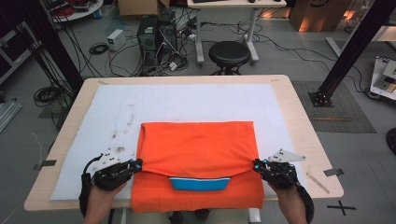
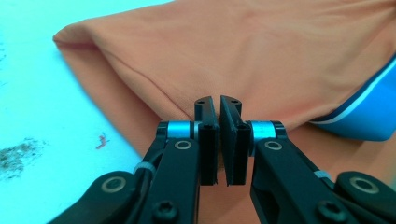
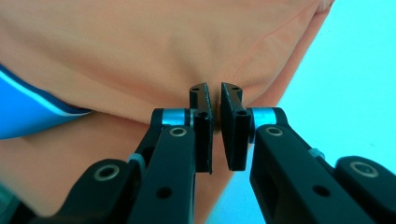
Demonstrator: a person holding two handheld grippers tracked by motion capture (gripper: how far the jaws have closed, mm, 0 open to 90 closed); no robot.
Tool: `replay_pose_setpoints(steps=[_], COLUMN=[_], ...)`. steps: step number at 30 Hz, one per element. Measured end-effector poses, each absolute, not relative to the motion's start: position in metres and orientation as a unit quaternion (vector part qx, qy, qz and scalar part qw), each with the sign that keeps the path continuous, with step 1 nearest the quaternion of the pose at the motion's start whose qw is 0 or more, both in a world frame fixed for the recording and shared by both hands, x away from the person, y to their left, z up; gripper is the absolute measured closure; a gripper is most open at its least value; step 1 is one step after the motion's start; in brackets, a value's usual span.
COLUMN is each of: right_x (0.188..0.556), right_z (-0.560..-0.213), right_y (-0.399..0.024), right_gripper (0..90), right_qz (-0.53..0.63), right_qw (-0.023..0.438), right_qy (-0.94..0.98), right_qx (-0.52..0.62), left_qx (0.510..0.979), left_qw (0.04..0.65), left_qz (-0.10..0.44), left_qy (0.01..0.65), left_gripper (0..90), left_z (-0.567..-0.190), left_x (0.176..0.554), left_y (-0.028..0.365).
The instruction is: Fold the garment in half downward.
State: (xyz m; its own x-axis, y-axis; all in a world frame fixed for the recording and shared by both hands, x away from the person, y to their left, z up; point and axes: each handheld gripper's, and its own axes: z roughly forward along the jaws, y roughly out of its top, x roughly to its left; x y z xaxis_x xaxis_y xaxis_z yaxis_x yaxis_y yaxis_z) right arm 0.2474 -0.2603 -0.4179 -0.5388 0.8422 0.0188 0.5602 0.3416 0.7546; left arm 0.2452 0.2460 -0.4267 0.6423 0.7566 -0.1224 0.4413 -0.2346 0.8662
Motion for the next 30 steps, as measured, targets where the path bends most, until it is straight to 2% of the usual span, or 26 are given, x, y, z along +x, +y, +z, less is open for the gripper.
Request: replay_pose_setpoints(steps=[15, 16, 18, 20, 22, 24, 30], right_x=[0.213, 0.213, 0.216, 0.222, 0.231, 0.244, 0.283], right_z=[-0.408, -0.41, -0.412, -0.41, -0.407, -0.406, -0.408], right_y=[-0.265, -0.266, -0.268, -0.27, -0.272, -0.273, -0.281], right_gripper=[83.3, 79.9, 64.2, 55.5, 48.8, 45.6, 40.0], right_qz=[0.382, 0.382, 0.392, 0.407, 0.415, 0.412, 0.405], right_qw=[0.187, 0.182, 0.18, 0.188, 0.202, 0.211, 0.217], right_qy=[0.803, 0.803, 0.795, 0.781, 0.769, 0.759, 0.738], right_qx=[0.419, 0.421, 0.426, 0.434, 0.443, 0.457, 0.495], left_qx=[0.783, 0.781, 0.77, 0.756, 0.745, 0.742, 0.734], left_qw=[0.489, 0.493, 0.5, 0.505, 0.515, 0.517, 0.52], left_qz=[0.126, 0.119, 0.116, 0.127, 0.135, 0.146, 0.154], left_qy=[0.363, 0.365, 0.379, 0.397, 0.402, 0.4, 0.41], left_gripper=[85.0, 81.0, 59.4, 45.1, 44.2, 40.7, 37.2], left_z=[-0.427, -0.428, -0.427, -0.423, -0.418, -0.413, -0.404], left_x=[0.218, 0.22, 0.226, 0.234, 0.247, 0.259, 0.303], left_y=[0.254, 0.255, 0.257, 0.259, 0.26, 0.26, 0.26])
